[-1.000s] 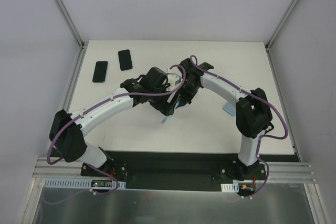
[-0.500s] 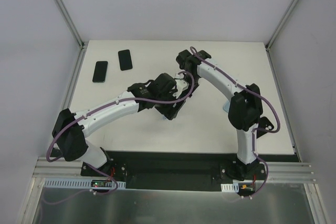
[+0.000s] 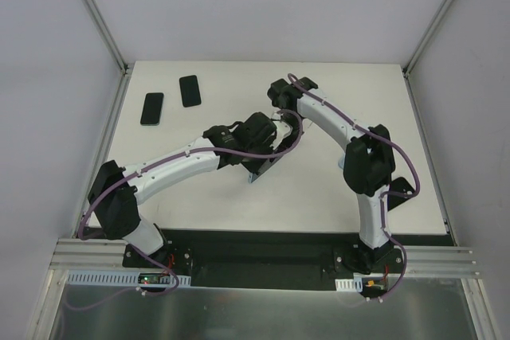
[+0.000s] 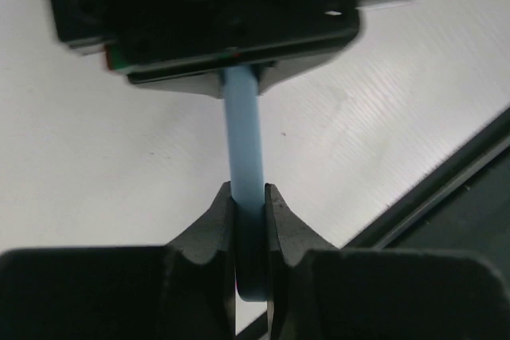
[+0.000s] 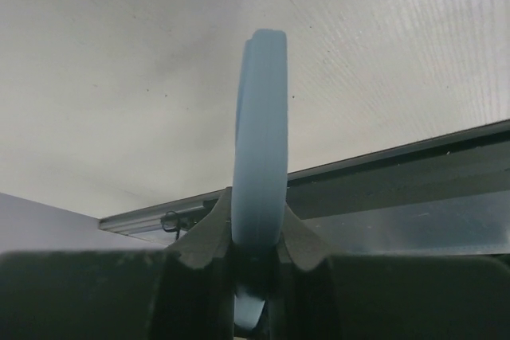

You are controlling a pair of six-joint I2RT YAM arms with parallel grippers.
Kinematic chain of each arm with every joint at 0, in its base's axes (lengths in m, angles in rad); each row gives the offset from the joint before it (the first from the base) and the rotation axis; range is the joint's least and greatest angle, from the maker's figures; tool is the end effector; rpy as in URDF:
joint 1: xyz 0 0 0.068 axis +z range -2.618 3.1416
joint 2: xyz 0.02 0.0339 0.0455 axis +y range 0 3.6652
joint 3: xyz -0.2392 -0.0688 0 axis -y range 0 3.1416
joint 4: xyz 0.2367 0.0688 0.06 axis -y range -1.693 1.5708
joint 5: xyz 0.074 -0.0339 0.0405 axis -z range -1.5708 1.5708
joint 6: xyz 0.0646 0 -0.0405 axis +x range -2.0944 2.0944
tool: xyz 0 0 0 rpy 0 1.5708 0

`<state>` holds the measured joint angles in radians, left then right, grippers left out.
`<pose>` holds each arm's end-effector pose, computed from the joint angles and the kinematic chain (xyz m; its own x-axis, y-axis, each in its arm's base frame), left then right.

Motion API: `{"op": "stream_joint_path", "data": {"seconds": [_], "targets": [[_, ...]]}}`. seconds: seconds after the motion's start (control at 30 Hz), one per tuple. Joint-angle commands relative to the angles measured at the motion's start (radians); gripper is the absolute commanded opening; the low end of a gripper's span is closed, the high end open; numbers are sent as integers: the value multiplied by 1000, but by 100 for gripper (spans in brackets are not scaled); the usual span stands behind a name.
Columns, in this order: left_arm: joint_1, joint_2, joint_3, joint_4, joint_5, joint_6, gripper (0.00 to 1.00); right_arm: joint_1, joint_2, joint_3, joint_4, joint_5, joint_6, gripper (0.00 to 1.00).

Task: Take the phone out of the phone case
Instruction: Pick up the phone at the center of the board.

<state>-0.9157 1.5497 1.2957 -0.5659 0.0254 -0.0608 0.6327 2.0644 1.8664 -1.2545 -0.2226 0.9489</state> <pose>0.2142 -0.2815 0.2499 -0.4934 0.5425 -0.6799 0.7747 0.6294 -0.0600 0.3088 0.2441 0.2004 -0.9524 0.2847 0.1094 0.3026 0.9265 0.2236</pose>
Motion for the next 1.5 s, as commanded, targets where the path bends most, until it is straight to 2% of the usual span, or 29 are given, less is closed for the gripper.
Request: {"op": "stream_joint_path", "data": {"seconds": [0.0, 0.1, 0.13, 0.23, 0.27, 0.3, 0.33, 0.37, 0.4, 0.53, 0.73, 0.87, 0.97, 1.0, 1.07, 1.1, 1.13, 1.17, 1.33, 1.4, 1.47], "targets": [[-12, 13, 51, -5, -21, 26, 0, 1, -36, 42, -57, -52, -44, 1], [-15, -3, 51, -3, -15, 23, 0, -1, -53, 16, -11, -55, -68, 1], [-15, -8, 50, -3, -13, 24, 0, -5, -53, 10, 0, -58, -76, 7], [-15, -43, 40, -3, -10, 24, 0, -11, -59, -16, 56, -57, -133, 37], [-14, -54, 33, -3, -9, 26, 0, -10, -62, -13, 73, -31, -150, 49], [-12, -72, 27, -3, -8, 26, 0, -10, -69, -15, 81, -17, -174, 69], [-14, -80, 22, -2, -10, 29, 0, -10, -75, -22, 89, -8, -185, 75], [-12, -88, 7, -5, -16, 30, 0, -11, -98, -44, 124, -1, -193, 76], [-11, -100, -1, -2, -13, 33, 0, -14, -110, -56, 138, -1, -199, 83], [18, -125, -36, 0, 25, 23, 0, -40, -168, -93, 208, -9, -226, 86], [149, -191, -142, 64, 206, -19, 0, -85, -277, -151, 332, -53, -294, 86], [222, -241, -190, 119, 315, -65, 0, -113, -369, -164, 346, 55, -399, 86], [279, -269, -220, 170, 402, -123, 0, -149, -449, -247, 415, 52, -437, 90], [299, -273, -229, 187, 424, -143, 0, -160, -475, -284, 446, 43, -447, 95], [357, -284, -256, 248, 502, -215, 0, -179, -584, -457, 613, -1, -447, 100], [374, -292, -269, 282, 543, -247, 0, -182, -628, -536, 692, -32, -431, 96], [391, -298, -307, 323, 579, -328, 0, -191, -709, -603, 859, -64, -417, 96], [420, -306, -326, 378, 647, -370, 0, -191, -740, -724, 932, -119, -403, 96], [477, -341, -438, 716, 755, -681, 0, -195, -871, -953, 1241, -214, -326, 96], [494, -352, -467, 853, 778, -761, 0, -200, -901, -1060, 1370, -265, -279, 96], [502, -349, -499, 944, 798, -873, 0, -200, -922, -1093, 1492, -296, -239, 97]]}}
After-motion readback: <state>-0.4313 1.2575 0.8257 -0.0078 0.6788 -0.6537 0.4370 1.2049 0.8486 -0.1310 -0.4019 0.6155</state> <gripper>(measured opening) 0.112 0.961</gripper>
